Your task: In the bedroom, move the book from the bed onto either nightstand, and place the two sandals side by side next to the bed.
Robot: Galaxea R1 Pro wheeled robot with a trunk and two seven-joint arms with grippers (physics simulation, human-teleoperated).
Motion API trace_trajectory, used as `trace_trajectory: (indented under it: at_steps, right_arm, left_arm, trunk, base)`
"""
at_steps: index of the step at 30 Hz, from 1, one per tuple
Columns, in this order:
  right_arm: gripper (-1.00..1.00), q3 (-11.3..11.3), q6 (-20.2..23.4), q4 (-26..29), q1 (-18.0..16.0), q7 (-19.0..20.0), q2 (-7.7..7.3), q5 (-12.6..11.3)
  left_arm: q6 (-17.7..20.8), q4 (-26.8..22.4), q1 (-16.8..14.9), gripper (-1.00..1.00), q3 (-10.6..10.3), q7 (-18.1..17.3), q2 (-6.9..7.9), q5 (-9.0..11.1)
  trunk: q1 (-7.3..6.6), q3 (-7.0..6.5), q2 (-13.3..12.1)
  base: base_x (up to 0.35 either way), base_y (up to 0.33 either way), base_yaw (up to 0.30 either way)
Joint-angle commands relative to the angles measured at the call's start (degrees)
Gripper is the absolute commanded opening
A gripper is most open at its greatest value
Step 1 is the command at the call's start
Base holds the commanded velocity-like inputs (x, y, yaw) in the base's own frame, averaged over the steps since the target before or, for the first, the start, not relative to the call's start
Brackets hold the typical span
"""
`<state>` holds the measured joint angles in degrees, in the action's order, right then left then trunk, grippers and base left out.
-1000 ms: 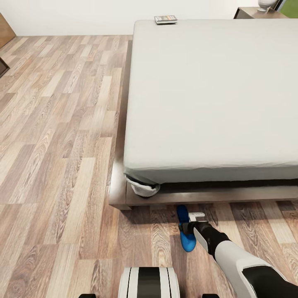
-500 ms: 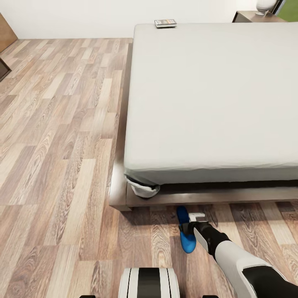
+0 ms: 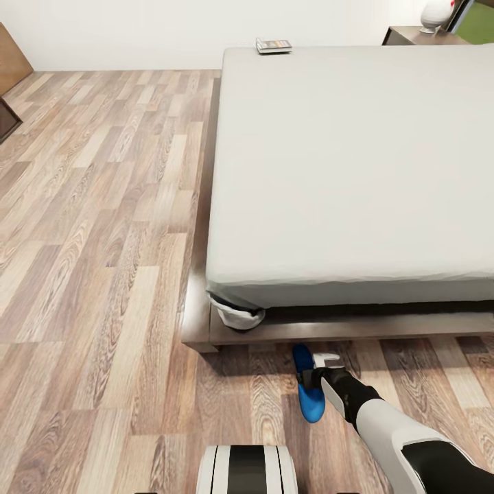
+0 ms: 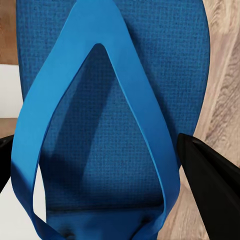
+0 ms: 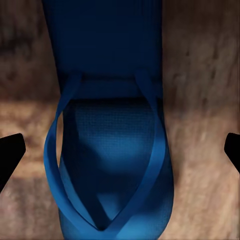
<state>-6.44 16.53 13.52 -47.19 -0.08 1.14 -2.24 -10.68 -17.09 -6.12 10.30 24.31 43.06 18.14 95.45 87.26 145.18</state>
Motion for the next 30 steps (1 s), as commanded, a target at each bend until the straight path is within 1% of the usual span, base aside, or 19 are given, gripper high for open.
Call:
trace_trajectory:
  at_steps: [1, 17, 22, 30]
  right_arm:
    - [1.00, -0.4, 0.3, 0.1, 0.0, 0.0, -0.03, -0.2]
    - [1.00, -0.4, 0.3, -0.3, 0.0, 0.0, 0.00, -0.2]
    - [1.00, -0.4, 0.3, -0.4, 0.0, 0.0, 0.00, -0.2]
    - [1.00, -0.4, 0.0, -1.6, 0.0, 0.0, -0.05, -0.3]
  left_arm:
    - [-0.4, 0.0, 0.0, -1.00, -0.1, -0.1, 0.01, 0.6]
    - [-0.4, 0.0, 0.0, -1.00, -0.1, -0.1, 0.01, 0.5]
    - [-0.4, 0.0, 0.0, -1.00, -0.1, -0.1, 0.01, 0.5]
    - [-0.4, 0.0, 0.0, -1.00, -0.1, -0.1, 0.01, 0.5]
  trunk:
    - [-0.01, 0.03, 0.0]
    - [-0.01, 0.03, 0.0]
    - [-0.14, -1.08, -0.1]
    - [-0.14, -1.08, -0.1]
  base:
    - [0.000, 0.000, 0.000]
    - [0.000, 0.000, 0.000]
    - [0.000, 0.000, 0.000]
    - [0.000, 0.000, 0.000]
